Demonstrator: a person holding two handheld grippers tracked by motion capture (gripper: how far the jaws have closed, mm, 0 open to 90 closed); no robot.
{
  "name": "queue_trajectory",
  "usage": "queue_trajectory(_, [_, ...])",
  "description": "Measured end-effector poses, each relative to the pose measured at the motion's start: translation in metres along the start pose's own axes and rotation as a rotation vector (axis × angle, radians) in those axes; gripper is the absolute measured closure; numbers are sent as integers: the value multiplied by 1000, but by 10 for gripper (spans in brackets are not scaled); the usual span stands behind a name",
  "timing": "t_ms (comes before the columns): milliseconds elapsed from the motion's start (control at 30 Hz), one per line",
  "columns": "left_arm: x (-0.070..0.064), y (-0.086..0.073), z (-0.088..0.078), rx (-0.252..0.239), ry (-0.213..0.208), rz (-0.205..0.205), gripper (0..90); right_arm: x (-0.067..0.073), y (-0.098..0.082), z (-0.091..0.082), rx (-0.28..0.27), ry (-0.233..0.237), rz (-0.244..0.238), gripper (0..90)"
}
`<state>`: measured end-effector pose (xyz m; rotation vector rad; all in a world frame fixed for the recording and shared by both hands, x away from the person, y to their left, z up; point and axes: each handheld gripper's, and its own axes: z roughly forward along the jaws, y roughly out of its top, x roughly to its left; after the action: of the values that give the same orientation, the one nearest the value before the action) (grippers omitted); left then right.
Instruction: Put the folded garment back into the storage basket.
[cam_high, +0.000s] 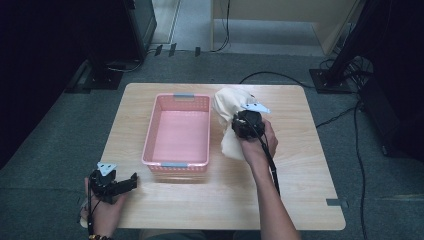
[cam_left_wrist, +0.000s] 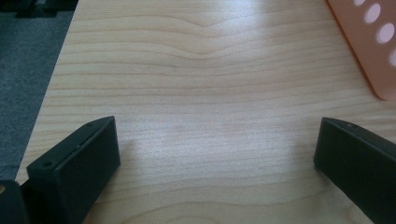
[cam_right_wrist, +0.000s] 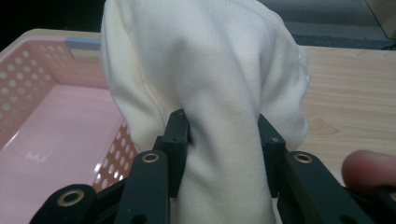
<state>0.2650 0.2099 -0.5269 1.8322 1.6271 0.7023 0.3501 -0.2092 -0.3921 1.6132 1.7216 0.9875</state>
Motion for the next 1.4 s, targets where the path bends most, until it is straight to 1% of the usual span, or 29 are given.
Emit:
queue_trajectory(33, [0,0,0,0,0,0,4,0,0,0,0,0,0,658])
queue_trajectory(100, [0,0,0,0,-1,0,3,4,2,0,-2,5,-2,658])
queue_trajectory(167, [0,0,0,0,-1,0,3,12,5,1,-4,12,-6,658])
queue_trajectory(200, [0,0,0,0,-1,2,3,12,5,1,-4,12,-6,658])
queue_trajectory(233, [0,0,0,0,-1,2,3,16,7,1,-3,17,-10,658])
queue_trajectory(267, [0,0,0,0,-1,2,3,16,7,1,-3,17,-10,658])
queue_trajectory(300, [0,0,0,1,-2,2,3,22,9,2,-4,23,-14,658])
queue_trajectory(367, [0,0,0,1,-2,2,3,24,10,2,-5,25,-17,658])
queue_trajectory(567, [0,0,0,1,-2,2,3,38,14,3,-5,41,-29,658])
queue_trajectory(633, [0,0,0,1,-2,2,3,42,15,5,-8,51,-29,658])
queue_trajectory(800, [0,0,0,0,-2,2,3,53,15,9,-3,59,-33,657])
queue_trajectory(833, [0,0,0,0,-2,1,3,58,16,11,1,64,-37,657])
queue_trajectory(867, [0,0,0,0,-2,1,3,58,16,11,1,64,-37,657])
queue_trajectory(900, [0,0,0,1,-2,3,3,63,17,12,2,67,-43,657])
queue_trajectory(967, [0,0,0,1,-2,2,3,65,17,12,4,70,-45,657])
queue_trajectory(1033, [0,0,0,0,-2,3,3,72,19,13,4,75,-50,657])
queue_trajectory(1100, [0,0,0,-1,-2,1,3,74,20,14,4,76,-52,657])
queue_trajectory(1400, [0,0,0,0,-2,2,3,92,22,19,7,97,-70,656])
